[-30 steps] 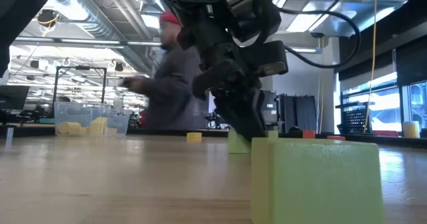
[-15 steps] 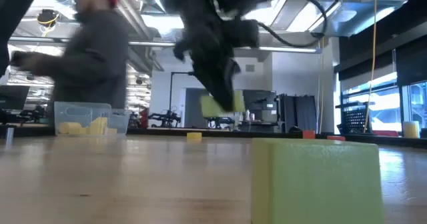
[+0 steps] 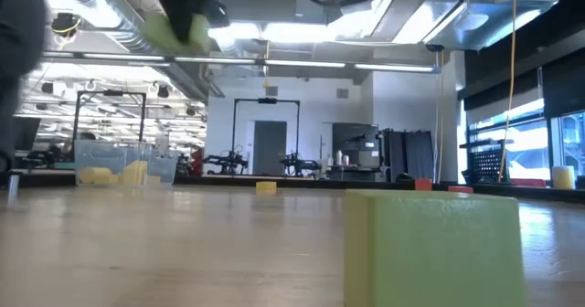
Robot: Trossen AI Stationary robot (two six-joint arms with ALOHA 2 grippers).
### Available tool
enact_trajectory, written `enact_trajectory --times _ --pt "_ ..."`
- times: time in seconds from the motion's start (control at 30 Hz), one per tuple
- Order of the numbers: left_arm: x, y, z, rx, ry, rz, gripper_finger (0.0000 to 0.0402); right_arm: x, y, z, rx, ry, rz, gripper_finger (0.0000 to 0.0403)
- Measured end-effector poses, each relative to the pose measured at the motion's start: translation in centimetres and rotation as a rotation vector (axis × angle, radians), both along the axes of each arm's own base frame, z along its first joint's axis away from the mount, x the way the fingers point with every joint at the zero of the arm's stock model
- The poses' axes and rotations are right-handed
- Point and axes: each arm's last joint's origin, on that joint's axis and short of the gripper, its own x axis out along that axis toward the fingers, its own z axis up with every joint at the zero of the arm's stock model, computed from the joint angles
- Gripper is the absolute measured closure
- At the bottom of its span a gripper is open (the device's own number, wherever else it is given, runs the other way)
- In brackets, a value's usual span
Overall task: Sort & place blocks by color
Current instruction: Put the green block into the black bin
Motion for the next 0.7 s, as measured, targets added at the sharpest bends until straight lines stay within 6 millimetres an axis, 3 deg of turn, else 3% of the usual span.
enact_trajectory --times 0.37,0.57,0.7 --pt "-5.6 -5.0 2.8 -0.127 0.122 0.254 0.0363 0.1 -0.9 -0.2 -0.052 -0.001 -0.041 0.0289" --pt "-8.0 -8.7 3.0 -0.157 0.193 0.373 0.0363 0.2 -1.6 -0.2 -0.052 -0.003 -0.069 0.0289" --pt "-9.5 -11.4 1.8 -0.162 0.251 0.494 0.0364 0.3 -2.1 -0.1 -0.055 -0.019 -0.086 0.0289"
